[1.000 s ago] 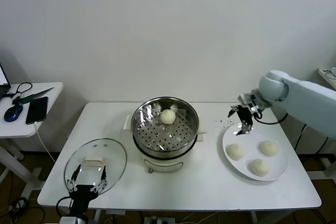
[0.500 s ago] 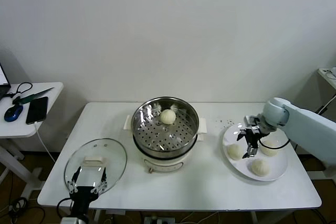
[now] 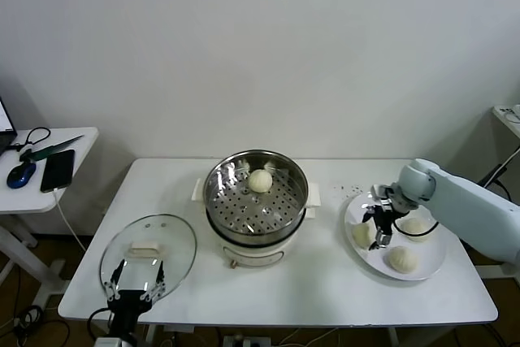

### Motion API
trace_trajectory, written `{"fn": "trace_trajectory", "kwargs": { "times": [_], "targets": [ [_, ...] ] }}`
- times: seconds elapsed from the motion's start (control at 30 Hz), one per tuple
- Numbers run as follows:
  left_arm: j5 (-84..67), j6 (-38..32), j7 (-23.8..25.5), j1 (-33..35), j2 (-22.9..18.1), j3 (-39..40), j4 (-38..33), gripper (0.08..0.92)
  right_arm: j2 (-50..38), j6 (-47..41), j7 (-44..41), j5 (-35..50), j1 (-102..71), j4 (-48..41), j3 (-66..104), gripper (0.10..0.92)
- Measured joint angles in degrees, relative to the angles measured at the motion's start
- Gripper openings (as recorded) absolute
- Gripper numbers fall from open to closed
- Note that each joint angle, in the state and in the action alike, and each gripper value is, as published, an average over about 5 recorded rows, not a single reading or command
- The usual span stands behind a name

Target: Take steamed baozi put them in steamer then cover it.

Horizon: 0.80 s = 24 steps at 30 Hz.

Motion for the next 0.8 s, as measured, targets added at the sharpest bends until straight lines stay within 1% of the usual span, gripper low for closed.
{"fn": "trace_trajectory", "kwargs": {
  "times": [0.07, 0.23, 0.33, 0.6, 0.8],
  "targets": [
    [0.01, -0.03, -0.01, 0.00, 0.00, -0.01, 0.03, 0.823, 0.21, 0.10, -0.02, 0.00, -0.08, -0.32, 0.08, 0.802],
    [0.01, -0.16, -0.03, 0.13, 0.00, -0.02, 0.13, 0.823, 0.72, 0.20, -0.03, 0.18, -0.07, -1.08, 0.18, 0.736],
    [0.01, -0.23, -0.04, 0.19, 0.00, -0.02, 0.16, 0.823, 0.90, 0.19, -0.03, 0.44, 0.03, -1.38, 0.33, 0.718],
    [0.02, -0.32, -0.08, 0.73, 0.00, -0.07, -0.16, 0.823, 0.00, -0.20, 0.06, 2.09, 1.87, -0.65, -0.41, 0.690],
    [0.03, -0.35, -0.09, 1.20, 0.01, 0.19, -0.71, 0.823, -1.13, -0.87, 0.25, 6.22, 8.50, 1.06, -4.91, 0.687]
  ]
}}
